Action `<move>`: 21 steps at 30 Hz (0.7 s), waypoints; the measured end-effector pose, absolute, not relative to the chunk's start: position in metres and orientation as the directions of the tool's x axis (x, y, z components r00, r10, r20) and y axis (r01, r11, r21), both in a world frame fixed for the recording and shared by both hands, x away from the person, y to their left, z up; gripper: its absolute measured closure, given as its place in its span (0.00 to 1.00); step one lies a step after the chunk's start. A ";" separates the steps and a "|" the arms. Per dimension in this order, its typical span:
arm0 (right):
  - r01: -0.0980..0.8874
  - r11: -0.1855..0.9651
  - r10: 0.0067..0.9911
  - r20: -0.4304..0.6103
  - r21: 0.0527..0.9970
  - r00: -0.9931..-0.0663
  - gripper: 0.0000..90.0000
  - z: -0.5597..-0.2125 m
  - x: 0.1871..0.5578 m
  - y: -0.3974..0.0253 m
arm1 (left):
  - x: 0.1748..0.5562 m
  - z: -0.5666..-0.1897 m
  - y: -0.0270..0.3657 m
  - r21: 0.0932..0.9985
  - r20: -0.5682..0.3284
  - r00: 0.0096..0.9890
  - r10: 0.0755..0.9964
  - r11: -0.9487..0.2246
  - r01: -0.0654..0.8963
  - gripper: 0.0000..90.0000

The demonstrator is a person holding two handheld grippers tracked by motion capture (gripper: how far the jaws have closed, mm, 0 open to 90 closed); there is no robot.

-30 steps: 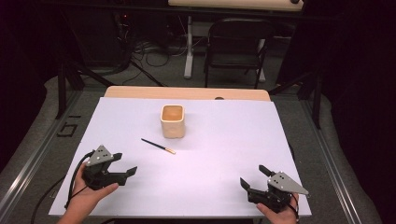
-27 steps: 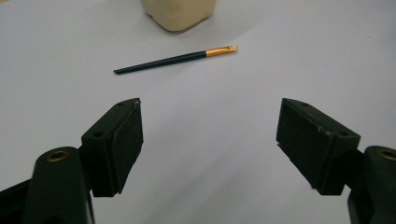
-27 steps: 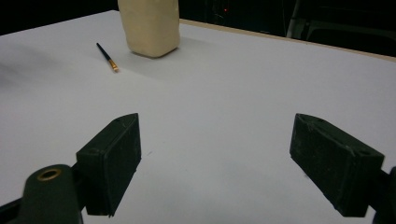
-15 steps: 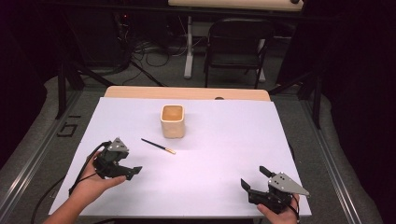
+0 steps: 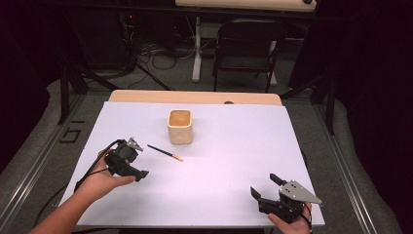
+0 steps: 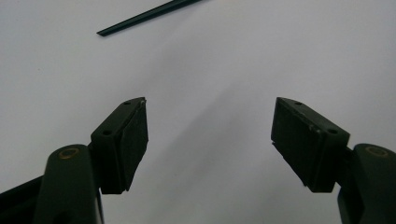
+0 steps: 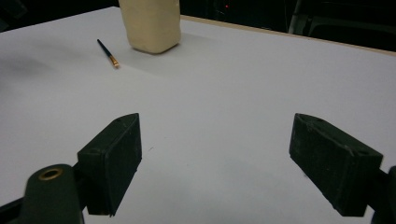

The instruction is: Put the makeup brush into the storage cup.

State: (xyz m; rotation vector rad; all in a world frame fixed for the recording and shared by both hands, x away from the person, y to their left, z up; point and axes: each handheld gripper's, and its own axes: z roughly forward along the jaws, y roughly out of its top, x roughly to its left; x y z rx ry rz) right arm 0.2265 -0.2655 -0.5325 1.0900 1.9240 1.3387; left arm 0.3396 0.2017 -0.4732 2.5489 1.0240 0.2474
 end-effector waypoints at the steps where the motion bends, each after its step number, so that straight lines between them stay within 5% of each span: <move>1: 0.306 0.175 0.853 0.011 0.936 -0.521 0.19 -0.533 0.227 -0.265 | 0.341 -0.473 0.201 0.398 0.026 0.723 0.691 -0.670 0.626 0.31; 21: 0.311 0.179 0.851 0.012 0.933 -0.524 0.19 -0.533 0.227 -0.265 | 0.376 -0.464 0.187 0.277 0.050 0.740 0.671 -0.721 0.635 0.32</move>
